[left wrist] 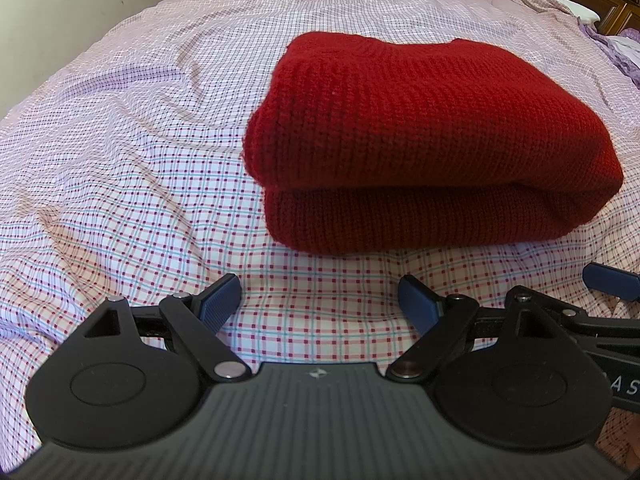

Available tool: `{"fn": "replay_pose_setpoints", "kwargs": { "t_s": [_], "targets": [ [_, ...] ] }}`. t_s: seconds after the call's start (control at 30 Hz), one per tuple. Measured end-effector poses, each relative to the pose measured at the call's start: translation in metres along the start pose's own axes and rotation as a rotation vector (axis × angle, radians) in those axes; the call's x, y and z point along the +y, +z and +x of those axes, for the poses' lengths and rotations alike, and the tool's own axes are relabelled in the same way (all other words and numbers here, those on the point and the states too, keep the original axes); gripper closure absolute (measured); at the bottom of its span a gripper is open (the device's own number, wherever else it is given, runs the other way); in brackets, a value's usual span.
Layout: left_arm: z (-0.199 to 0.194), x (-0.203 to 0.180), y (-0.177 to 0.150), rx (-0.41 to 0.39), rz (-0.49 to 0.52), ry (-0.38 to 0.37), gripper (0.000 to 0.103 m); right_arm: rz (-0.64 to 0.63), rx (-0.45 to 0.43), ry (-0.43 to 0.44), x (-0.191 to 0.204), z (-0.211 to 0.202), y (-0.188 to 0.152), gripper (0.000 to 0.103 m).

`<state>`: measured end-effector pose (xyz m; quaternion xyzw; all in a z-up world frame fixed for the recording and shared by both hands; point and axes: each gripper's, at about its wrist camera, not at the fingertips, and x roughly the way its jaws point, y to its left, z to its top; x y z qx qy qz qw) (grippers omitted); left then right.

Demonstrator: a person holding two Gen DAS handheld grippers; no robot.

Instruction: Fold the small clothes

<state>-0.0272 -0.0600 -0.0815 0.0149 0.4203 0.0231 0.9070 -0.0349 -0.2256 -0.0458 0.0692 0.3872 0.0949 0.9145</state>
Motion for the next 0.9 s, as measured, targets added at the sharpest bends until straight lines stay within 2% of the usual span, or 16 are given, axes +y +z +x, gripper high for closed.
{"fn": "replay_pose_setpoints", "kwargs": {
  "t_s": [0.9],
  "targets": [
    [-0.0003, 0.0048, -0.0012, 0.003, 0.005, 0.0, 0.014, 0.005, 0.001, -0.001, -0.0003, 0.0005, 0.0009, 0.012]
  ]
}}
